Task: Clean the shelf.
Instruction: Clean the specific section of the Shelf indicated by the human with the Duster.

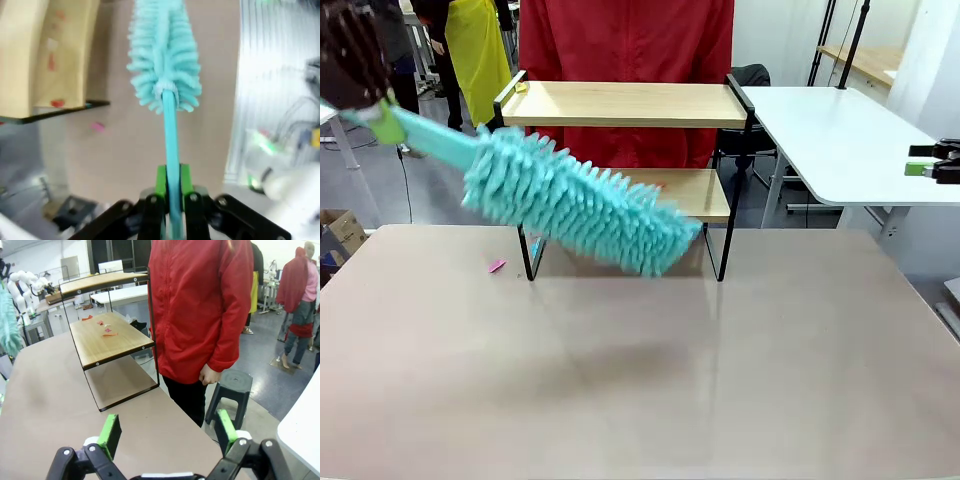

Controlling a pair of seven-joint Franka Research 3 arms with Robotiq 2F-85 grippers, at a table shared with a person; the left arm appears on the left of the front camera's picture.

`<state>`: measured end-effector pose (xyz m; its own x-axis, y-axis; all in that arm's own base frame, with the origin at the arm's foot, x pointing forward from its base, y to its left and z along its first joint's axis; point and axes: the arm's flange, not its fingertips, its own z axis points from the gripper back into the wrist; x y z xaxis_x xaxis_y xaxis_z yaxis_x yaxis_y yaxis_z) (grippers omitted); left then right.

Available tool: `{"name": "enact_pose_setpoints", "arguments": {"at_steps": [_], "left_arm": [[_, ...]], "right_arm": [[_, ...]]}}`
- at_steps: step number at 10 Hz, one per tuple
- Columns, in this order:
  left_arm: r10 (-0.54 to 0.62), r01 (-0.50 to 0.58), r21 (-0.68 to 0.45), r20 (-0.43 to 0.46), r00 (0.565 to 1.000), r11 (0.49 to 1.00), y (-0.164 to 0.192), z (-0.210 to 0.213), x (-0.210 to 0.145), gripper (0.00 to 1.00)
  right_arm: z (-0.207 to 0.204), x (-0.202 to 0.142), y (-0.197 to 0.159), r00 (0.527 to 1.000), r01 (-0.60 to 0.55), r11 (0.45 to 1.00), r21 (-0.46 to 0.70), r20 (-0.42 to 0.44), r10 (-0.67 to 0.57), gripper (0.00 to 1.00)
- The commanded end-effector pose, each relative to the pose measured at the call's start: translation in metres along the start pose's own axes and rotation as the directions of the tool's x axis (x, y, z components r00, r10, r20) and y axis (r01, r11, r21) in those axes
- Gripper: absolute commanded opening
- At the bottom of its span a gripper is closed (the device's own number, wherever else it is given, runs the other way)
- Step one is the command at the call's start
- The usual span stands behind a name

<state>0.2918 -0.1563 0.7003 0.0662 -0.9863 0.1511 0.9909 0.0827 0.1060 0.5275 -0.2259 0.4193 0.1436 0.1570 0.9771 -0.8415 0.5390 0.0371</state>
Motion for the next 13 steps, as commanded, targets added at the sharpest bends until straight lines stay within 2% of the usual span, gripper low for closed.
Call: {"name": "enact_pose_setpoints", "arguments": {"at_steps": [1, 3, 4, 7, 8, 9, 13], "left_arm": [[-0.104, 0.098, -0.047, -0.148, 0.983, 0.994, 0.003, -0.005, 0.008, 0.13], [-0.114, 0.095, -0.108, -0.187, 0.976, 0.99, 0.001, -0.035, 0.008, 0.13], [-0.091, 0.061, -0.131, -0.243, 0.966, 0.99, 0.004, -0.057, 0.004, 0.13], [-0.006, -0.025, -0.125, -0.243, 0.97, 0.992, 0.009, -0.088, -0.009, 0.13], [0.029, -0.046, -0.081, -0.209, 0.977, 0.996, 0.01, -0.091, -0.011, 0.13], [-0.044, 0.003, -0.163, -0.249, 0.968, 0.987, 0.012, -0.086, -0.004, 0.13], [-0.044, 0.003, -0.163, -0.249, 0.968, 0.987, 0.012, -0.086, -0.004, 0.13]], "right_arm": [[0.0, 0.002, 0.0, 1.0, -0.004, 1.0, -0.001, 0.0, 0.004, 1.0], [0.0, 0.002, 0.0, 1.0, -0.004, 1.0, -0.001, 0.0, 0.004, 1.0], [0.0, 0.002, 0.0, 1.0, -0.004, 1.0, -0.001, 0.0, 0.004, 1.0], [0.0, 0.002, 0.0, 1.0, -0.004, 1.0, -0.001, 0.0, 0.004, 1.0], [0.0, 0.002, 0.0, 1.0, -0.004, 1.0, -0.001, 0.0, 0.004, 1.0], [0.0, 0.002, 0.0, 1.0, -0.004, 1.0, -0.001, 0.0, 0.004, 1.0], [0.0, 0.002, 0.0, 1.0, -0.004, 1.0, -0.001, 0.0, 0.004, 1.0]]}}
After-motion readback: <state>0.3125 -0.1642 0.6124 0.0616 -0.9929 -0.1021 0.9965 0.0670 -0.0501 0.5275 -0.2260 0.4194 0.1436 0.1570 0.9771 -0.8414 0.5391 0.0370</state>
